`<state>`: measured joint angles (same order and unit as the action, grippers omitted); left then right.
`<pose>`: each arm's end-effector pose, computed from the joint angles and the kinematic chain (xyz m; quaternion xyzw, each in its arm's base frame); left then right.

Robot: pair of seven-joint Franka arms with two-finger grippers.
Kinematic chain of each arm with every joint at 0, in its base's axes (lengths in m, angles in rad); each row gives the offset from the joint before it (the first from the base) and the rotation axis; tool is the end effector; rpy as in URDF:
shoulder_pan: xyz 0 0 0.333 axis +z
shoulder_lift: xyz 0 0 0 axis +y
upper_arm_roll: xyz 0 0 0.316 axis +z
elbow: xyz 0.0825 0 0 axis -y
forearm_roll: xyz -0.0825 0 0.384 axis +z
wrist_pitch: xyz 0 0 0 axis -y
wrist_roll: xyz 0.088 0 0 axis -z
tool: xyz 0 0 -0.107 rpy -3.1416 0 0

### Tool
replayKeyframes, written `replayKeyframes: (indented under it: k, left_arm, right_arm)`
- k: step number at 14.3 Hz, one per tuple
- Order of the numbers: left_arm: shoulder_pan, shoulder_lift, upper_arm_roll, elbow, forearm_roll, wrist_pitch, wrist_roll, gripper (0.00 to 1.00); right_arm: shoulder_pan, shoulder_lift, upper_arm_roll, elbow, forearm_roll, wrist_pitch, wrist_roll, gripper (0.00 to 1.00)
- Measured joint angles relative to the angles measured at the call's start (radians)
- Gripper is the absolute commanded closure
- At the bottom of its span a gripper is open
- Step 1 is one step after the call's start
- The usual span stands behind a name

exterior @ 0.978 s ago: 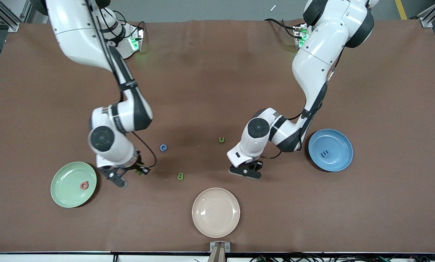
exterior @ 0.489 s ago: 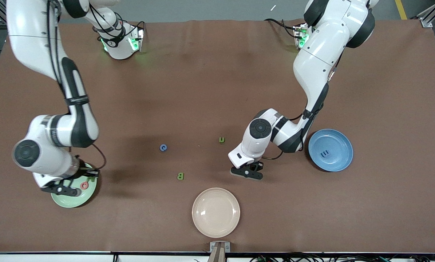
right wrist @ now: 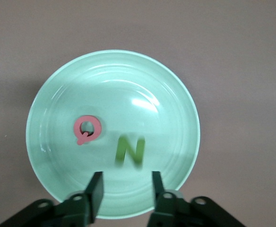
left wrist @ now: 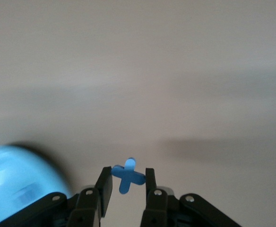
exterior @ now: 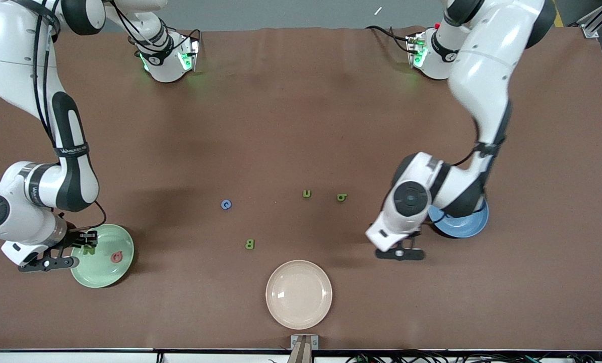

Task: Sort upper and lower case letters into plates
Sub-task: 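Put N on the green plate while the left gripper puts x on blue, then put blue G on green plate while the left gripper grasps green p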

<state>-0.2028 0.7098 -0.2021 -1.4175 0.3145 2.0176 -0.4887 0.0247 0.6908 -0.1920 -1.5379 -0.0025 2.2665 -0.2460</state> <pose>0.6747 -0.2399 0.2779 -0.9963 0.0121 0.0104 0.0844 0.7053 -0.0973 0.2579 0.9958 0.0630 0.0116 0.0651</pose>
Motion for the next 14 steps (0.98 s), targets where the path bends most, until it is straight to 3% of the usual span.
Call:
replayKeyframes:
  k: [3, 5, 7, 9, 10, 11, 12, 14]
  left_arm:
    - [0.215, -0.121, -0.05, -0.174, -0.007, -0.029, 0.066, 1.0]
    - [0.346, -0.128, -0.105, -0.261, -0.016, -0.012, 0.072, 0.96]
    - [0.403, -0.119, -0.115, -0.325, -0.024, 0.016, 0.057, 0.93]
    - [0.431, -0.117, -0.117, -0.373, -0.042, 0.039, 0.041, 0.65]
    - [0.439, -0.118, -0.118, -0.39, -0.046, 0.048, 0.035, 0.36]
    - [0.444, -0.12, -0.119, -0.402, -0.047, 0.06, 0.031, 0.14]
    - [0.445, -0.123, -0.121, -0.405, -0.048, 0.071, 0.026, 0.01]
    - [0.449, -0.143, -0.14, -0.401, -0.06, 0.084, 0.019, 0.0]
  right_arm:
    - [0.007, 0.002, 0.01, 0.001, -0.002, 0.001, 0.0, 0.0]
    - [0.024, 0.001, 0.024, 0.002, 0.006, -0.01, 0.017, 0.0]
    - [0.071, -0.001, 0.043, 0.004, 0.033, -0.042, 0.122, 0.0]
    - [0.145, -0.003, 0.053, 0.004, 0.046, -0.06, 0.283, 0.0]
    - [0.186, -0.003, 0.056, 0.004, 0.055, -0.067, 0.374, 0.0]
    - [0.225, -0.003, 0.058, 0.001, 0.071, -0.071, 0.456, 0.0]
    - [0.263, -0.003, 0.06, -0.004, 0.092, -0.071, 0.534, 0.0]
    - [0.332, -0.003, 0.061, -0.018, 0.126, -0.071, 0.666, 0.0]
